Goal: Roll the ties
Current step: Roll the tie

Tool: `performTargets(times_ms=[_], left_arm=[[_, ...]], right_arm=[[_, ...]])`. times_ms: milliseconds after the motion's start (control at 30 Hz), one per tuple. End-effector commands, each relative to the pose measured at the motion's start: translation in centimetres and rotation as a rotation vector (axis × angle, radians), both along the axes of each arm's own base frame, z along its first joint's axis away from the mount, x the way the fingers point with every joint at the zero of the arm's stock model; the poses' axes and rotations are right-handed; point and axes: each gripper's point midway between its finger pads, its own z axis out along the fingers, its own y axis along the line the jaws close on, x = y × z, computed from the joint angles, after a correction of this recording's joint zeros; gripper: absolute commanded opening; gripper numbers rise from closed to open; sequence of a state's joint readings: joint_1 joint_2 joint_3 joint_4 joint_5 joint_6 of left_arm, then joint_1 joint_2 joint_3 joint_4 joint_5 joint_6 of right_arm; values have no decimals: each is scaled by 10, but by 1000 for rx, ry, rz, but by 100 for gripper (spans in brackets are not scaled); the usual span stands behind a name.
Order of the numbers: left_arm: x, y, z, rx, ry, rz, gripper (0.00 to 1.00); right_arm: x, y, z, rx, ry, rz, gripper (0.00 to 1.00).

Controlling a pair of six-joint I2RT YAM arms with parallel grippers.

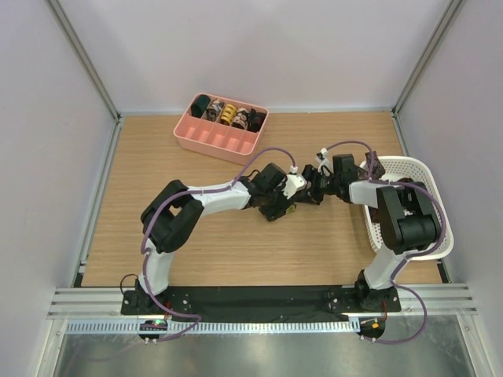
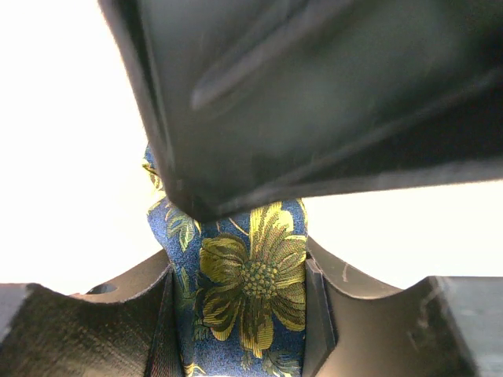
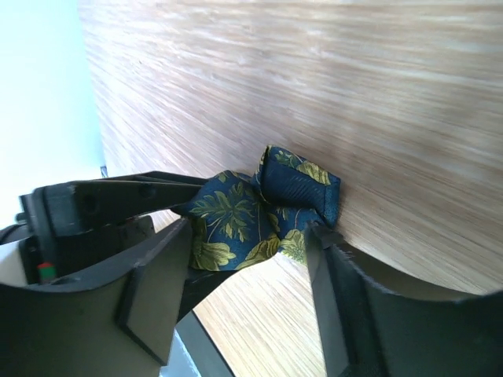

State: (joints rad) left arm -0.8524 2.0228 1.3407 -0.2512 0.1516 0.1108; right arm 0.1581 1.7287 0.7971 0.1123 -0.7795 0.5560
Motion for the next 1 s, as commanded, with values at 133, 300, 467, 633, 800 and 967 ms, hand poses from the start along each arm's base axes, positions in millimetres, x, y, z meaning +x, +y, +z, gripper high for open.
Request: performTargets(times_ms=[133,300,467,633,800,967], left_arm=[[-26,65,-65,295,123,76,21],[-23,73,-66,368,101,149,24],[-25,71,-71,386,139,177,24],[-32,75,-74,436,187,164,24],[-39,74,-75,441,236,146,24],[-49,73,-72,469,299,107,24]], right_arm=[[12,-26,26,-61,-88,-113,61],[4,-44,14,-175,-60,-175,52],[-8,-62,29,-254,-165,-248,49],[-40,-68,31,-445,-258,-289,49],[-72,-41,54,-510,-433,-236,51],[-93,-8,67,-557,-578,-112,53]])
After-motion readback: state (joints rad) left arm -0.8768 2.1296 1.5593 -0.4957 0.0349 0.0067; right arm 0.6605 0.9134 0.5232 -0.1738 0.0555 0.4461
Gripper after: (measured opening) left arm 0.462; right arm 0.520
